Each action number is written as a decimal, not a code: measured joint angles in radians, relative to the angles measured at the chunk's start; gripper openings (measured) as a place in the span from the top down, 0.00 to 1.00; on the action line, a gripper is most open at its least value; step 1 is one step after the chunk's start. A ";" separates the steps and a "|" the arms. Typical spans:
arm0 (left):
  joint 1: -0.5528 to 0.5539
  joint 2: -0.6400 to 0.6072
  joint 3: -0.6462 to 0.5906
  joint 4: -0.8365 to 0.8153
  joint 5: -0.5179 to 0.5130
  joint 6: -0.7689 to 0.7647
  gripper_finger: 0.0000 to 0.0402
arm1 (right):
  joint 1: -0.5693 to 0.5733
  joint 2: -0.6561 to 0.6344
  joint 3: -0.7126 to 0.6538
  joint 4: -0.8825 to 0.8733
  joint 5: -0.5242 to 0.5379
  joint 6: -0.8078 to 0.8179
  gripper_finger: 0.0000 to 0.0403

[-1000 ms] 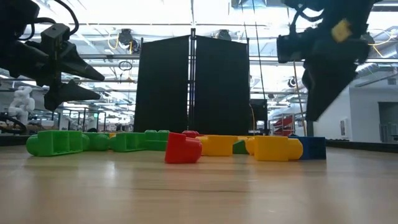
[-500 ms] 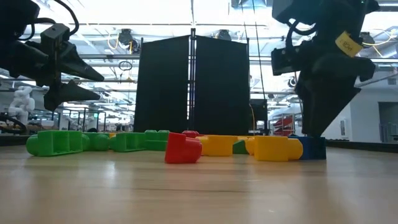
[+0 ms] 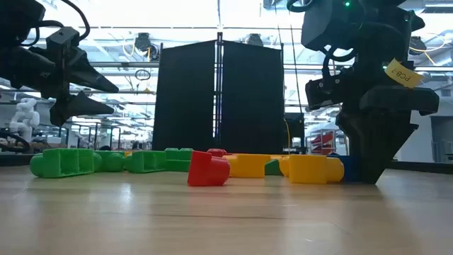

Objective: Sort blocks by size
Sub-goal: Put the blue game piece into the right transparent bin, then put the red triangular block into the right transparent bin

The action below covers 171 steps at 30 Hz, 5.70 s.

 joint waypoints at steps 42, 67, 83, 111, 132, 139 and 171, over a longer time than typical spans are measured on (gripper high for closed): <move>0.000 0.000 -0.001 0.000 0.000 0.000 0.36 | 0.664 -0.038 0.526 -0.585 0.020 0.996 0.76; 0.000 0.000 -0.002 0.001 0.000 -0.001 0.36 | 0.211 -0.028 0.531 -0.792 0.236 1.065 0.26; 0.000 0.000 -0.002 0.000 0.000 0.006 0.36 | -0.048 -0.027 0.251 -0.448 0.127 0.835 0.26; 0.000 0.000 -0.002 -0.001 -0.001 0.001 0.36 | -0.145 -0.027 -0.004 -0.173 0.037 0.928 0.33; 0.000 0.013 -0.002 0.000 -0.001 0.000 0.36 | -0.215 0.030 0.001 -0.104 -0.019 0.800 0.58; 0.000 0.013 -0.002 0.000 -0.001 -0.001 0.36 | -0.216 0.027 0.003 -0.109 -0.017 0.762 0.86; 0.000 0.013 -0.002 0.001 0.010 -0.002 0.36 | 0.321 -0.124 0.595 -0.703 -0.012 1.030 1.00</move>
